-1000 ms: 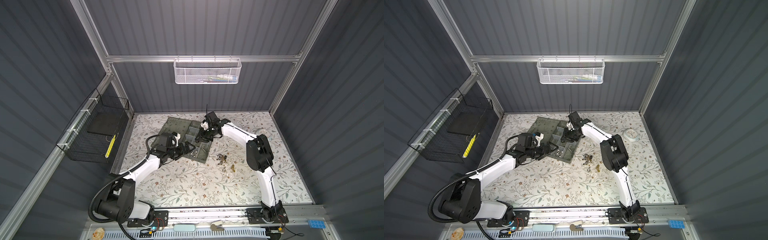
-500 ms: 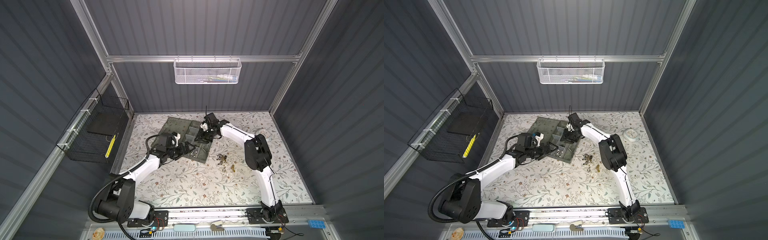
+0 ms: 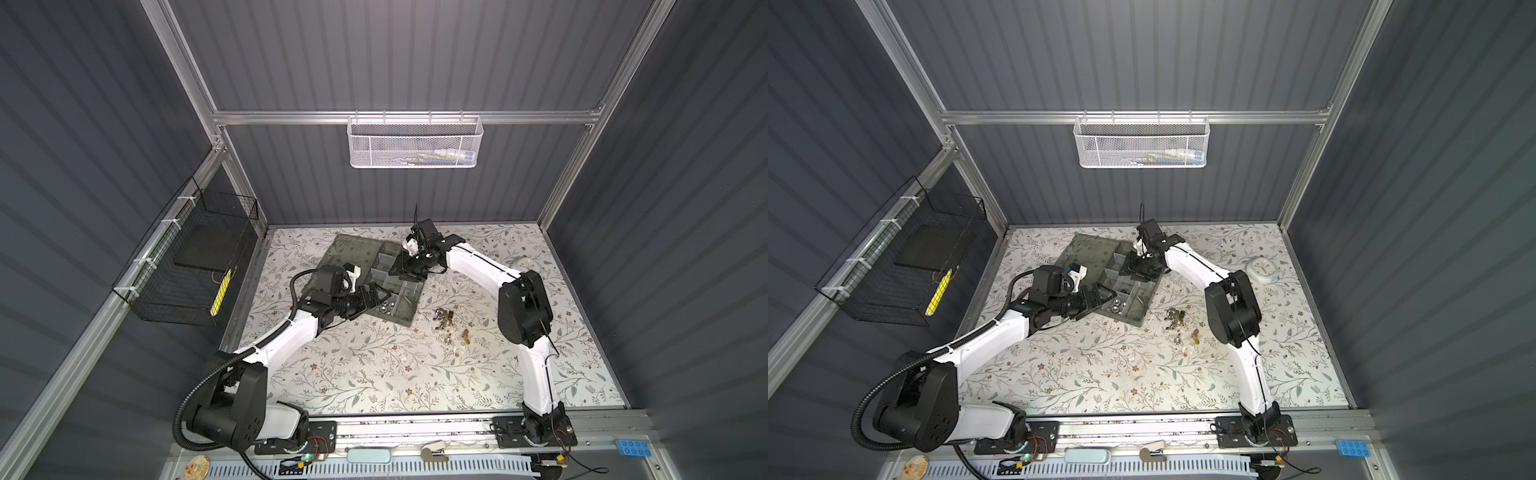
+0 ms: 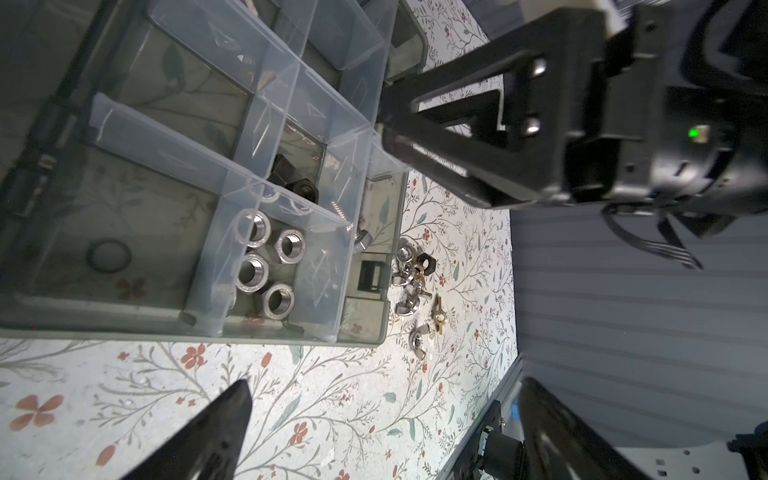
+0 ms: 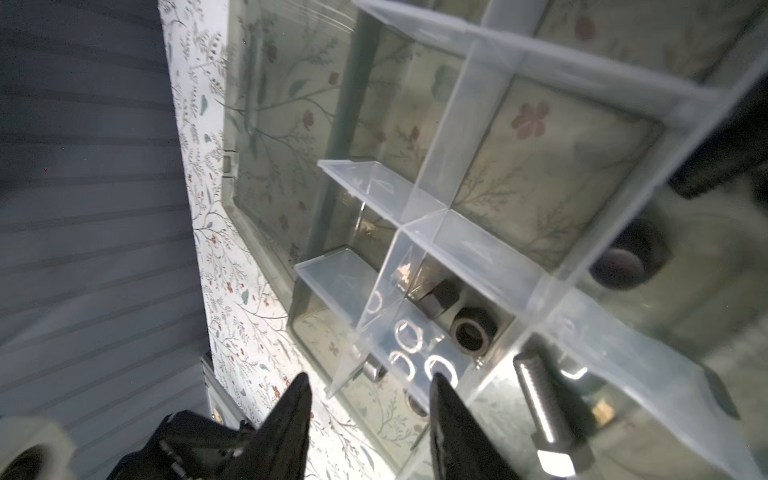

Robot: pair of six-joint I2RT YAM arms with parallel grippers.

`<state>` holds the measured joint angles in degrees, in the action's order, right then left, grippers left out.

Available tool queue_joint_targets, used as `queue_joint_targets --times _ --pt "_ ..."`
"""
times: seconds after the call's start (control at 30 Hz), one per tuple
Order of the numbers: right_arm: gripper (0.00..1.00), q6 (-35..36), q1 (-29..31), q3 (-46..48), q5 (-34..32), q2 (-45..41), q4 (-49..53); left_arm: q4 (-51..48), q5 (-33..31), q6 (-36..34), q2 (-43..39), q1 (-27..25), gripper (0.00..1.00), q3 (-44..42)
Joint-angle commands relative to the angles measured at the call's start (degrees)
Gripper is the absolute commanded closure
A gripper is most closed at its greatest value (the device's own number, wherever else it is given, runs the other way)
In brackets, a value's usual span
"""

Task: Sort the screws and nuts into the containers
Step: 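Lower the black nut into a box compartment and open the right gripper, then withdraw the open right gripper from the box back over the pile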

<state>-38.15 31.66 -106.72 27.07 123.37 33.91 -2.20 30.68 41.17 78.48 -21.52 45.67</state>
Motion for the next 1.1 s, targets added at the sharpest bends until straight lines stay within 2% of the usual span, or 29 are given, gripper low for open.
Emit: queue_joint_targets --times 0.0,0.17,0.3,0.47,0.53,0.77,1.0,1.07 --pt "0.48 1.89 -0.08 1.59 -2.99 -5.31 1.11 -1.05 -0.03 0.62 -1.81 -1.09 0.00 0.04" --pt "0.40 3.19 -1.00 7.02 -5.81 -11.05 1.00 -1.74 -2.81 0.28 -1.60 -5.01 0.00 1.07" --pt "0.31 4.04 -2.49 13.34 -8.94 -16.57 0.41 -1.46 -5.22 0.19 -0.46 -8.48 0.00 2.18" --pt "0.13 5.63 -5.00 21.31 -12.55 -22.82 0.09 1.12 -5.80 1.34 2.35 -11.10 0.00 3.10" --pt "0.01 6.07 -6.24 24.94 -13.57 -25.08 -0.33 2.28 -5.98 1.85 3.71 -11.99 0.00 3.43" --pt "0.01 7.62 -9.80 34.37 -16.74 -28.93 -0.89 5.32 -6.88 2.84 8.60 -16.28 0.00 5.37" --pt "0.01 8.49 -10.63 39.42 -19.64 -27.26 -2.00 8.38 -7.20 4.15 13.84 -20.92 0.00 7.53" --pt "0.06 8.18 -10.57 40.19 -19.70 -25.96 -2.50 9.32 -7.42 4.60 14.82 -21.71 0.00 7.85"
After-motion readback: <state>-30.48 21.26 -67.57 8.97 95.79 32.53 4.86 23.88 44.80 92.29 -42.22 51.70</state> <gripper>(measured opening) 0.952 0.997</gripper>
